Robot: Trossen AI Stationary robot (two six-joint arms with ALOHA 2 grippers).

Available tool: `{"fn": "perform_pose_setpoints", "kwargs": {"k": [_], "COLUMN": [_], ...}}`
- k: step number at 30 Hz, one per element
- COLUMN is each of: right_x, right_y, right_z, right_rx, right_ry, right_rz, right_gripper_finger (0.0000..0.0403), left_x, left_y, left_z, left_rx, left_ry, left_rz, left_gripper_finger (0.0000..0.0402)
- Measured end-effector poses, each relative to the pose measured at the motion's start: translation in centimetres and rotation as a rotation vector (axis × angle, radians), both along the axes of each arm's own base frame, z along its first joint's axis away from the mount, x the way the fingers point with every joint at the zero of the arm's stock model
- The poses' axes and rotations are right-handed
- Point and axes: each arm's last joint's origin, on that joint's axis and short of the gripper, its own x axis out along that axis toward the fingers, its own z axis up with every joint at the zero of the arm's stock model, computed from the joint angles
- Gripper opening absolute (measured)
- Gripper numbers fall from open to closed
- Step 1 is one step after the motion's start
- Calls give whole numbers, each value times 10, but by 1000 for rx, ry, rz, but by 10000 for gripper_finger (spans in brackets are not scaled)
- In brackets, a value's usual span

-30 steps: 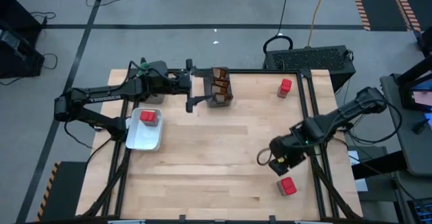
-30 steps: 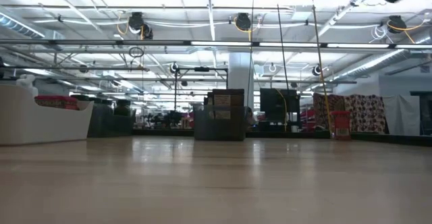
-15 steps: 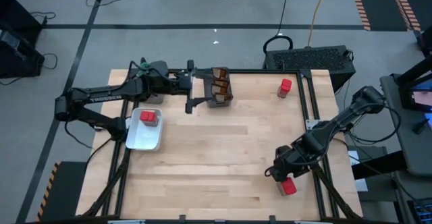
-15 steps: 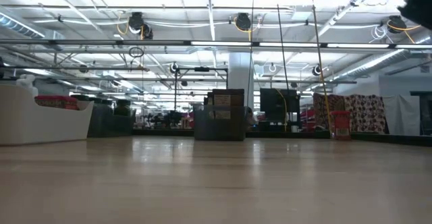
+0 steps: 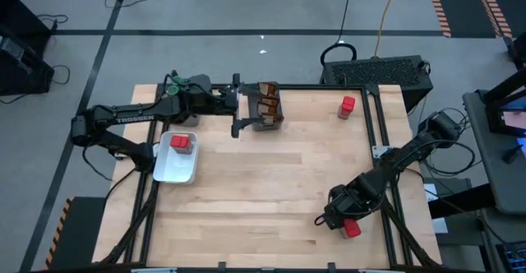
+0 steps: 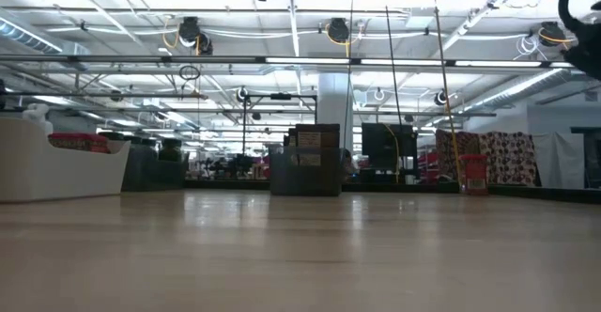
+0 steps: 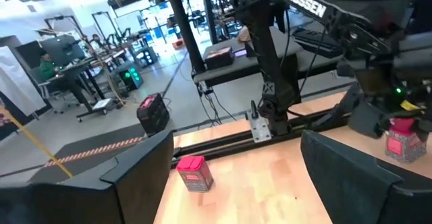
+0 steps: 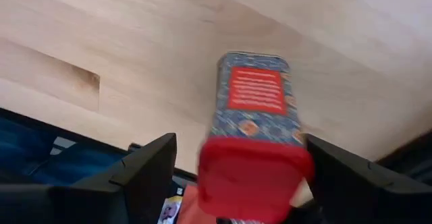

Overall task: Sort spices by type
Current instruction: Put the bottom red seasoning can into the white bin

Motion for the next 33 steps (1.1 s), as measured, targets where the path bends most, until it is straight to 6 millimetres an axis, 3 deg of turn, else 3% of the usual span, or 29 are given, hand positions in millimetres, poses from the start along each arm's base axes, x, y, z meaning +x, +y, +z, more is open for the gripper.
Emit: {"fn": "perform_pose_setpoints", "kwargs": {"k": [8, 15, 21, 25, 33], "right_x": [8, 10, 23, 39, 69], "right_y": [7, 2, -11, -31, -102], "right_z": [-14, -12, -6, -1, 9], "right_rx": [37, 45, 57, 57, -28], "right_ry": [39, 33, -33, -117, -277], "right_rz": [16, 15, 43, 71, 85], "right_gripper_finger": [275, 192, 187, 187, 187], "left_x": [0, -1, -1, -1, 0], "left_y": [1, 3, 3, 3, 1], "left_z": [3, 3, 3, 3, 2], "left_rx": [8, 8, 7, -18, -48], "left_ry": [-28, -27, -26, -26, -20], "left_rz": [5, 11, 11, 12, -2], "left_gripper_finger": [329, 329, 329, 329, 329]}}
